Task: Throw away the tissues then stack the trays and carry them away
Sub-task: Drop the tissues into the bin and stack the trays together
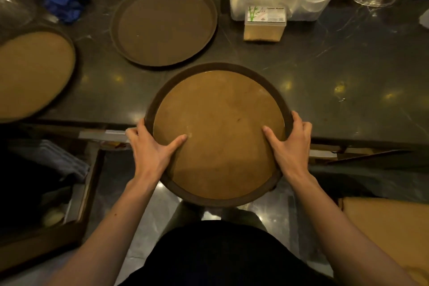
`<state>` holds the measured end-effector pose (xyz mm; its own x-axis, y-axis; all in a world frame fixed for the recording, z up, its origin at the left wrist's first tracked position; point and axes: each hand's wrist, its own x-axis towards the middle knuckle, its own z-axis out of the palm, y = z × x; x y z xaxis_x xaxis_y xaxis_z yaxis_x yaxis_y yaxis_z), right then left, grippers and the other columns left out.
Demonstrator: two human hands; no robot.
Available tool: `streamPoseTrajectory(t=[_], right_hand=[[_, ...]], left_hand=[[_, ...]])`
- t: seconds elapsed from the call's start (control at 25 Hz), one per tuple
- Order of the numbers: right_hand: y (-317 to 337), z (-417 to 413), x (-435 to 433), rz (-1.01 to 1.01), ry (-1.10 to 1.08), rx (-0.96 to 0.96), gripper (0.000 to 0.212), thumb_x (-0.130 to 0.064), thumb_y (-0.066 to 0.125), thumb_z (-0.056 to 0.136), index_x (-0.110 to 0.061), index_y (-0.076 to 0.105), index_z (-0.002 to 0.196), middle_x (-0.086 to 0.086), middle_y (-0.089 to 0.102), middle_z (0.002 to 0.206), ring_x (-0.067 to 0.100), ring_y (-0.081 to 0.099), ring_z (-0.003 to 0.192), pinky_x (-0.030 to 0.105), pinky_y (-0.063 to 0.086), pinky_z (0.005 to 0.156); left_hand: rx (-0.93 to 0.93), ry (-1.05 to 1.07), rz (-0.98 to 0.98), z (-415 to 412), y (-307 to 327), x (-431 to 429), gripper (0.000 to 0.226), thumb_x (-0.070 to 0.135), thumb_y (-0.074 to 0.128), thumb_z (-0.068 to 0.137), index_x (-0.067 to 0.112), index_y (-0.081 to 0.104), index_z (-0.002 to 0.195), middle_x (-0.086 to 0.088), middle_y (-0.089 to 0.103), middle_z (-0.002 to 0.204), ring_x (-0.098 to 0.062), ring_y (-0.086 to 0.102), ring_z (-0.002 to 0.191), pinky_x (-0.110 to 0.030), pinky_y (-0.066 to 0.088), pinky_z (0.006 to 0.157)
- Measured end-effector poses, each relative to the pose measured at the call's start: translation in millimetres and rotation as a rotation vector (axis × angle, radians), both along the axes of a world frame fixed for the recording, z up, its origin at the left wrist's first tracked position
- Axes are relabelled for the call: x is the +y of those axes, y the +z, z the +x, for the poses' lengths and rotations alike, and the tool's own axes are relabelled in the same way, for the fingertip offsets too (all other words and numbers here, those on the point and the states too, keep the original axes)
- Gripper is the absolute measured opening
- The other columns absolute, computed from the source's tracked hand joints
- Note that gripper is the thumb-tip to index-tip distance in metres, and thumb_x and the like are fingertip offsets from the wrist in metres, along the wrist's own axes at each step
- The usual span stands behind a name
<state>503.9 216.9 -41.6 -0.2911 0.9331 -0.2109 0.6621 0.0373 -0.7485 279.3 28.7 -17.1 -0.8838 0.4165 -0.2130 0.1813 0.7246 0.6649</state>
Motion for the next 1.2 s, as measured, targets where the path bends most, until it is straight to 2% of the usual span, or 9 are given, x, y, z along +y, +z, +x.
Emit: streamPoseTrajectory(t=[0.24,0.52,0.64,0.84,1.12,1.2], right_hand=[[11.6,-46.1,-54.5,0.048,0.104,0.020,0.086,-0.051,0.072,0.082,-0.021,0.030,0.151,0.008,0.039,0.133,0.017,0.043,0.114,0.031,0.037,0.094],[21.2,-126.5,-147.5,0.138,0.142,0.020,0.087,-0.050,0.073,0.082,-0.018,0.031,0.151,0.010,0.039,0.133,0.014,0.040,0.112,0.030,0.037,0.096],[22.8,-162.7,-184.1,0.160,0.181,0.016,0.087,-0.051,0.073,0.081,-0.016,0.032,0.150,0.010,0.040,0.132,0.017,0.043,0.113,0.035,0.040,0.099],[30.2,-215.9,-217.8,0.203,0.282,0.010,0.087,-0.049,0.074,0.080,-0.016,0.033,0.150,0.010,0.041,0.128,0.012,0.042,0.105,0.030,0.040,0.091],[29.2,-305.4,-225.7,0.174,0.419,-0.017,0.087,-0.050,0.074,0.080,-0.020,0.031,0.150,0.011,0.039,0.137,0.028,0.046,0.124,0.045,0.043,0.103],[25.4,-335.7,-222.2,0.170,0.466,-0.010,0.088,-0.050,0.073,0.081,-0.018,0.031,0.151,0.011,0.039,0.135,0.026,0.045,0.123,0.042,0.041,0.103]], left_hand=[[0.001,0.099,0.054,-22.3,4.1,-78.5,0.115,0.048,0.088,0.059,0.011,0.025,0.149,-0.014,0.029,0.138,-0.033,0.038,0.130,-0.040,0.033,0.110],[0.045,0.149,0.104,-94.1,7.4,-181.0,0.115,0.050,0.087,0.060,0.011,0.025,0.148,-0.015,0.030,0.137,-0.032,0.040,0.127,-0.038,0.034,0.107],[0.036,0.199,0.103,-122.2,7.0,-225.6,0.116,0.051,0.087,0.060,0.012,0.024,0.149,-0.014,0.030,0.137,-0.031,0.038,0.129,-0.039,0.033,0.108],[0.031,0.281,0.119,-158.3,0.9,-277.9,0.118,0.056,0.085,0.059,0.013,0.024,0.149,-0.013,0.029,0.136,-0.033,0.037,0.129,-0.044,0.036,0.110],[0.043,0.429,0.120,-209.0,-3.7,-306.3,0.119,0.055,0.085,0.059,0.010,0.023,0.150,-0.015,0.030,0.134,-0.033,0.039,0.127,-0.040,0.035,0.110],[0.051,0.463,0.113,-229.6,-5.9,-308.3,0.118,0.056,0.085,0.059,0.010,0.024,0.149,-0.015,0.030,0.134,-0.033,0.039,0.126,-0.040,0.035,0.110]])
